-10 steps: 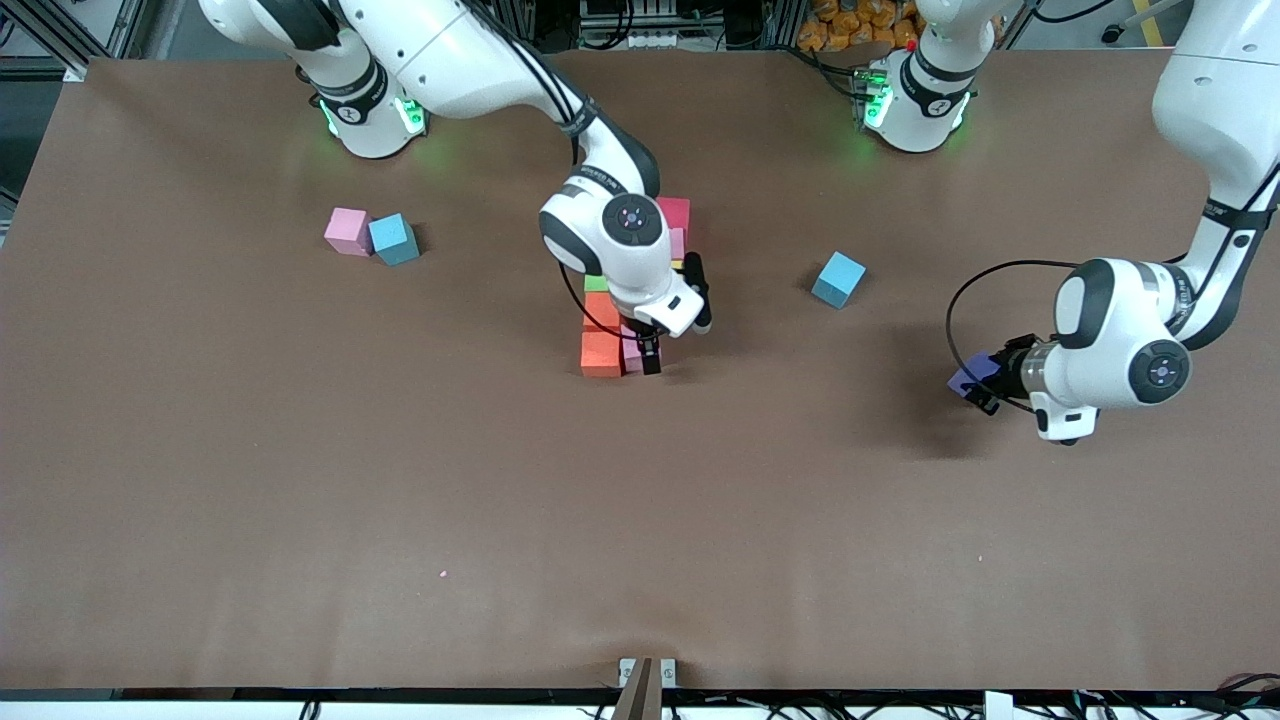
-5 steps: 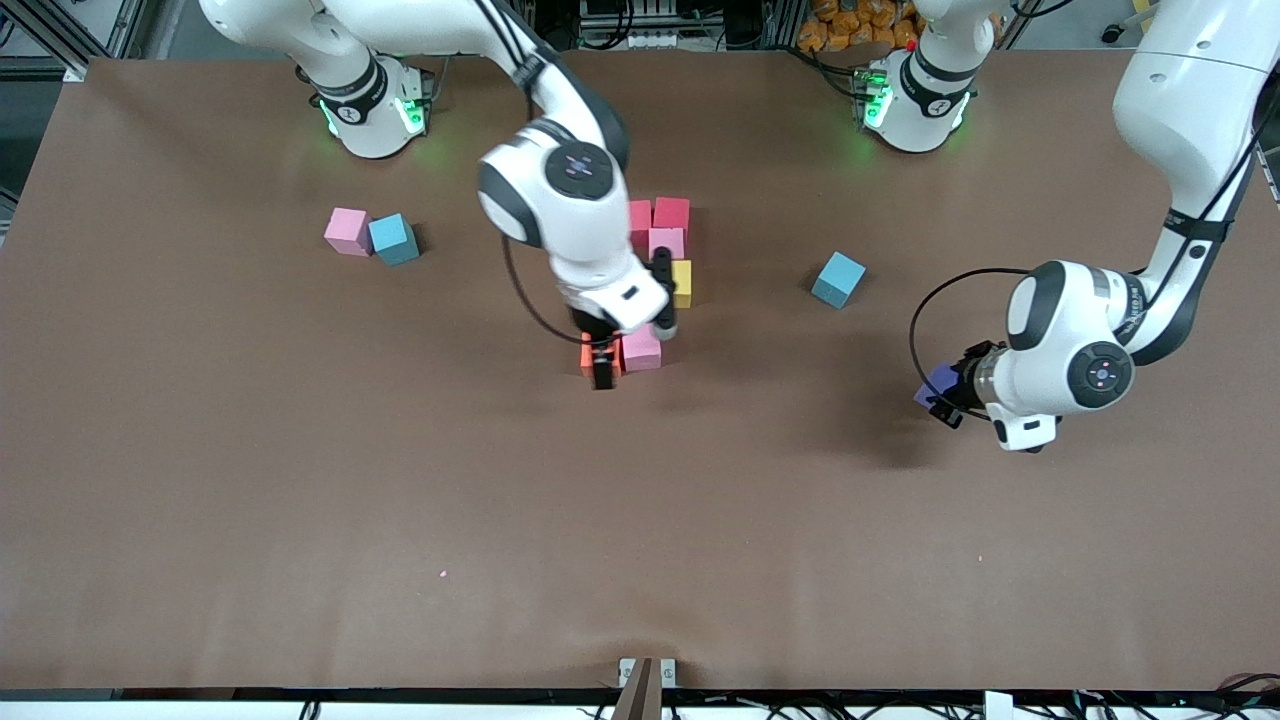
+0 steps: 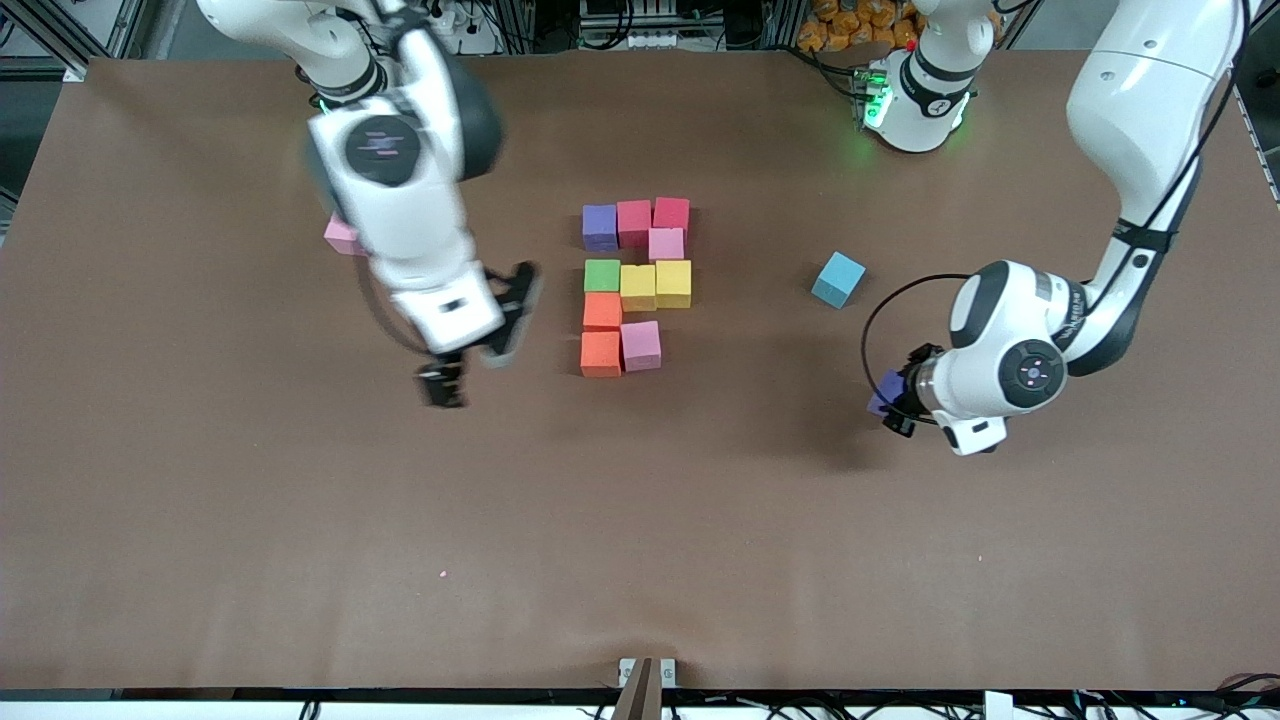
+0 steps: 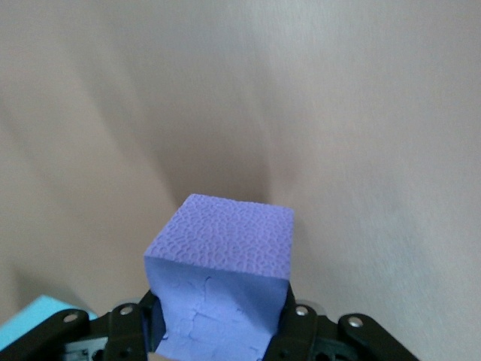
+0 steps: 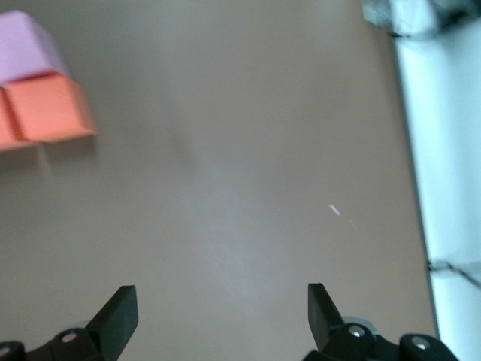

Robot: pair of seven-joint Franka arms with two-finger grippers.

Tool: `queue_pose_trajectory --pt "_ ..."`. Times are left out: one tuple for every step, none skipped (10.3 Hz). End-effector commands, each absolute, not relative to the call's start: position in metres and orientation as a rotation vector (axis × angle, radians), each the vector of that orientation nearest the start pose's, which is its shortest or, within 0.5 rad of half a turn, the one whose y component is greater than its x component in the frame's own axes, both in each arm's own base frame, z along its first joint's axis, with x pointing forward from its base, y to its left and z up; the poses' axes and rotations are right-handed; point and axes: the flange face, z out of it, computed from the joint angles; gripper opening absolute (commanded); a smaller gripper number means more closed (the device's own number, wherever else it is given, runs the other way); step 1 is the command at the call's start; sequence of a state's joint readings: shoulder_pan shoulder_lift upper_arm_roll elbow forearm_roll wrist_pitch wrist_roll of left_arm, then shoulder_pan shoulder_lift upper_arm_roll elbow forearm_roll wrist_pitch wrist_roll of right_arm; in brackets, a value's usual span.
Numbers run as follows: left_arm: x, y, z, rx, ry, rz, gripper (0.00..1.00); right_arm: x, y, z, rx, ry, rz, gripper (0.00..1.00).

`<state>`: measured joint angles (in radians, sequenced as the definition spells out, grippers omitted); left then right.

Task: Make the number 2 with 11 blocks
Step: 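Carry the purple cube to the cluster while the right gripper withdraws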

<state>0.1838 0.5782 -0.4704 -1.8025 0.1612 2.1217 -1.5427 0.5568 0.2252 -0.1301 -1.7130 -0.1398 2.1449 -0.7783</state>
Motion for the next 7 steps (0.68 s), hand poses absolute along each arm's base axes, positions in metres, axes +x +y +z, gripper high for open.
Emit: queue_pose_trajectory --pt "0.61 -0.179 0.234 -2.461 -1.813 0.393 0.4 0.576 0.18 0.522 -2.836 -1.667 -0.289 1.0" --pt "0.608 -0.194 0.234 -2.45 -1.833 0.412 0.4 0.574 0.146 0.535 -2.948 -1.373 -0.267 1.0" --pt "0.605 -0.213 0.234 -2.435 -1.855 0.416 0.4 0.569 0.114 0.54 -3.01 -1.134 -0.189 1.0" --pt "0.603 -0.231 0.234 -2.402 -1.893 0.413 0.4 0.567 0.082 0.551 -3.064 -0.885 -0.199 1.0" --pt "0.602 -0.245 0.233 -2.37 -1.929 0.413 0.4 0.563 0.064 0.561 -3.09 -0.783 -0.209 1.0" --pt "0.6 -0.263 0.232 -2.338 -1.967 0.411 0.4 0.559 0.046 0.571 -3.106 -0.719 -0.218 1.0" --pt "0.596 -0.281 0.228 -2.302 -1.995 0.414 0.4 0.553 0.024 0.576 -3.13 -0.604 -0.211 1.0"
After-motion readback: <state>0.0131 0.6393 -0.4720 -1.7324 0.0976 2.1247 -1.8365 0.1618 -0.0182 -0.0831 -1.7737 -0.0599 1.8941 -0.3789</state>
